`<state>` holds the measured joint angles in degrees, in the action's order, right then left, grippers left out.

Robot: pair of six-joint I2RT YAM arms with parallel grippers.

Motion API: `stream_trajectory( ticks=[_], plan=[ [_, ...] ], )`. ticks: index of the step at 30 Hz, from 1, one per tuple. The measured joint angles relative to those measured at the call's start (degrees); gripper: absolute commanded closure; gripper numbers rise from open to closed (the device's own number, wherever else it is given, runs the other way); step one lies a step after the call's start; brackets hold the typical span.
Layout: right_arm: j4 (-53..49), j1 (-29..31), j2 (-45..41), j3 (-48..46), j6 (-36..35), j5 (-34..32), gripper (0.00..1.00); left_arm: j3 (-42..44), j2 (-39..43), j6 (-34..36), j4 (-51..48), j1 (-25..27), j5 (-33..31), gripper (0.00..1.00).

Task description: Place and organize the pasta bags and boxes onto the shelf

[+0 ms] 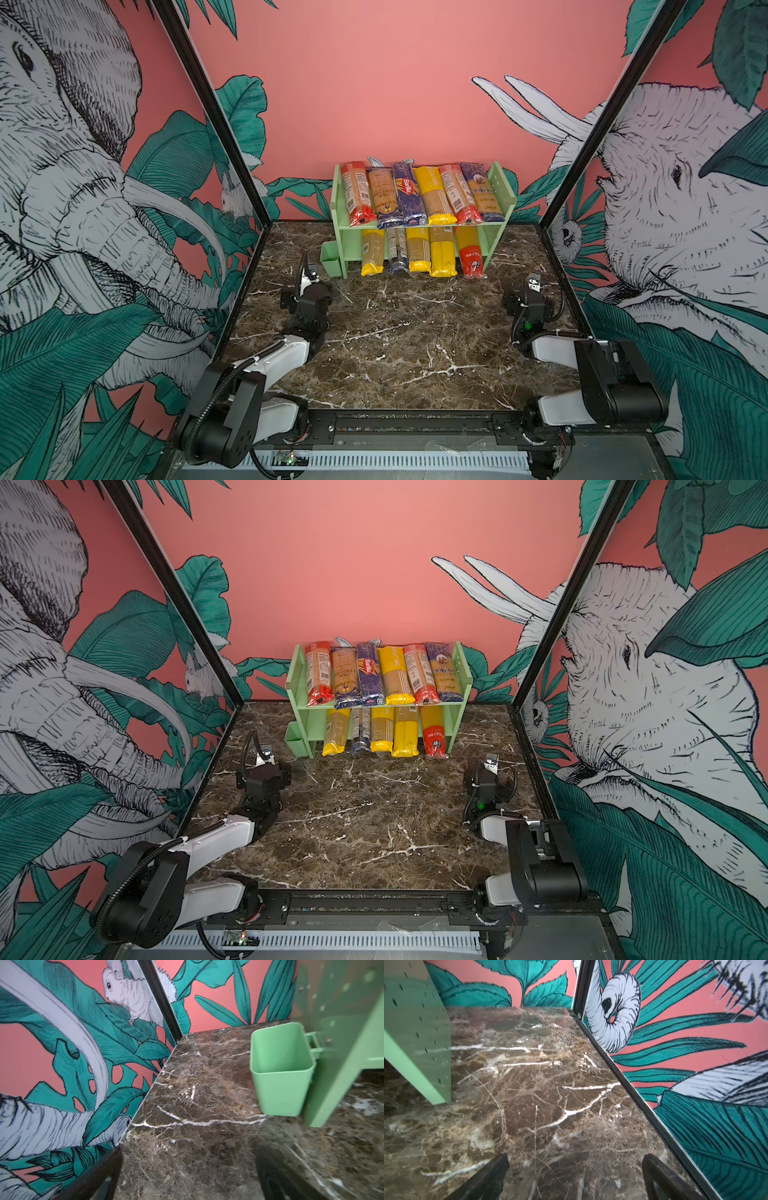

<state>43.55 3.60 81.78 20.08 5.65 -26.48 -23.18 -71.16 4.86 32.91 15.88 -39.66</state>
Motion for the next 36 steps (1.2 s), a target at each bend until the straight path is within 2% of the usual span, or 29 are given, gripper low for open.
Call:
stream_trajectory(
  ticks=[3, 10, 17, 23, 31, 33, 35, 36],
  plan=[
    [3.8, -0.2, 1.0, -0.8, -0.1, 0.9, 0.01, 0.1, -1.7, -0.2, 2.3, -2.3, 1.2, 0.01],
    [7.8, -0.7, 5.7, -0.4, -1.7, 6.5, 0.01, 0.0, -9.6, 0.7, 6.0, -3.0, 5.6, 0.01],
    [7.8, -0.8, 6.8, 0.3, -3.3, 11.5, 0.01, -0.7, -15.6, 1.1, 10.7, -6.1, 10.7, 0.01],
    [7.1, -1.4, 6.8, 2.1, -4.9, 17.9, 0.01, -3.0, -16.3, 0.6, 9.8, -8.6, 15.5, 0.01],
    [6.7, -2.4, 6.8, 2.1, -5.0, 21.4, 0.01, -4.5, -16.3, 0.8, 7.7, -10.3, 24.2, 0.01],
    [6.7, -2.5, 6.8, 2.1, -5.1, 21.8, 0.01, -4.7, -16.3, 0.8, 7.3, -10.6, 25.6, 0.11],
    [6.7, -2.5, 6.8, 2.1, -5.1, 22.1, 0.01, -4.8, -16.3, 1.1, 7.0, -10.8, 26.6, 0.01],
    [6.7, -2.5, 6.8, 2.1, -5.1, 22.2, 0.01, -4.8, -16.3, 0.7, 7.0, -10.8, 26.9, 0.0]
  ],
)
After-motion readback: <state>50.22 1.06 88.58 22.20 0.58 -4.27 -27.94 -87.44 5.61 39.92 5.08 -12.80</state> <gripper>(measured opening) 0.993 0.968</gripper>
